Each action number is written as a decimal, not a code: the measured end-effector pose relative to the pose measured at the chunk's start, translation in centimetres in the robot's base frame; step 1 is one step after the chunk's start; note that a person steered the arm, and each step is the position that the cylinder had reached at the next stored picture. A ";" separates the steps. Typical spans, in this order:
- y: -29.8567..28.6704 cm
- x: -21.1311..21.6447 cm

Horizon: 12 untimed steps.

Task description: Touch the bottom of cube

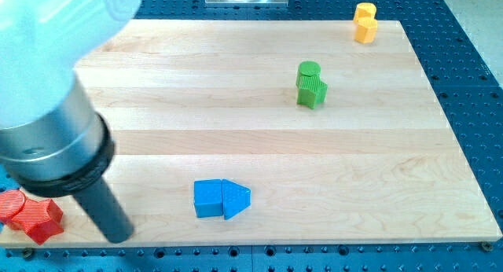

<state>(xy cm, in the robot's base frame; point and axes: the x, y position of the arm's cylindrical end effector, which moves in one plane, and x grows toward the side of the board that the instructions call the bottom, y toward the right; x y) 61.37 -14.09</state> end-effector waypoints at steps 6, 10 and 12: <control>7.4 -0.3; 7.4 0.4; 10.1 0.4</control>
<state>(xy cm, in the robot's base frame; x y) 61.81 -3.94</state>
